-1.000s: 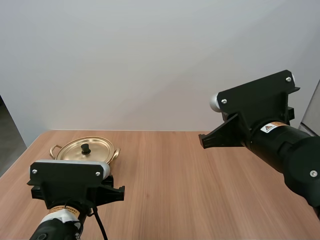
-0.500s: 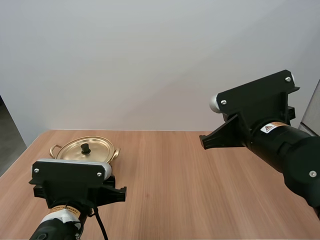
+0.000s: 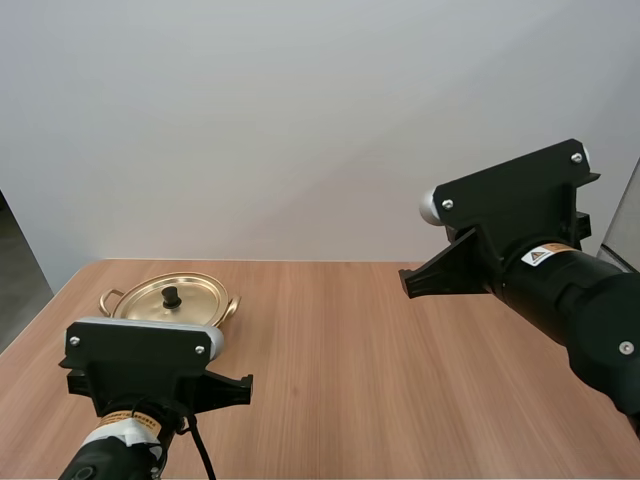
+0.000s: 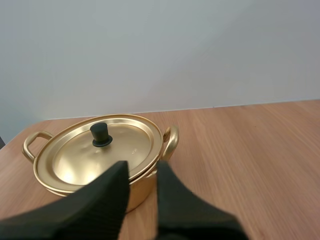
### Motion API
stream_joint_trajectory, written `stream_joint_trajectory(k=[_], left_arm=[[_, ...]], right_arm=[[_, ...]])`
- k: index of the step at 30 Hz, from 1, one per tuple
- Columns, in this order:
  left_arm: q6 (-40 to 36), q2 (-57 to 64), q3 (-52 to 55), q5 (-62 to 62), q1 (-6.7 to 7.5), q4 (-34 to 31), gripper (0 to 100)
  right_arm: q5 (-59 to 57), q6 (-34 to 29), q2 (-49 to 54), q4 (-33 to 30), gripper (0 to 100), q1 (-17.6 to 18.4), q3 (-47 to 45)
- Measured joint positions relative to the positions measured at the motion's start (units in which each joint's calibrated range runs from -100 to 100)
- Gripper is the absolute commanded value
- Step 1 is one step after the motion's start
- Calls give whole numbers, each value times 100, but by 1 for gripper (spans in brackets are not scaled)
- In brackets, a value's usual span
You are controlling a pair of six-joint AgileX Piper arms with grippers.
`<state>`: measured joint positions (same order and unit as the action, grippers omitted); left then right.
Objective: Open the pot, put the car inside, and close it
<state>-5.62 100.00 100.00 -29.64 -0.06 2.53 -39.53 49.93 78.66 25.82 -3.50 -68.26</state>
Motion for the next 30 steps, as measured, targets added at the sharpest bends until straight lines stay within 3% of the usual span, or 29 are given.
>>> stream_joint_trajectory(k=[14, 20, 26, 30], left_arm=[[9, 0, 0, 16, 0, -10, 0], [9, 0, 0, 16, 0, -10, 0], [9, 0, 0, 23, 0, -10, 0], [9, 0, 0, 23, 0, -10, 0]], right_arm=[[-309, -941, 26, -15, 0, 0, -32], [-1025, -1009, 829, -714, 0, 47, -808], [34, -1238, 1926, -792, 0, 112, -1762], [390, -1238, 2047, -758, 0, 112, -1984]])
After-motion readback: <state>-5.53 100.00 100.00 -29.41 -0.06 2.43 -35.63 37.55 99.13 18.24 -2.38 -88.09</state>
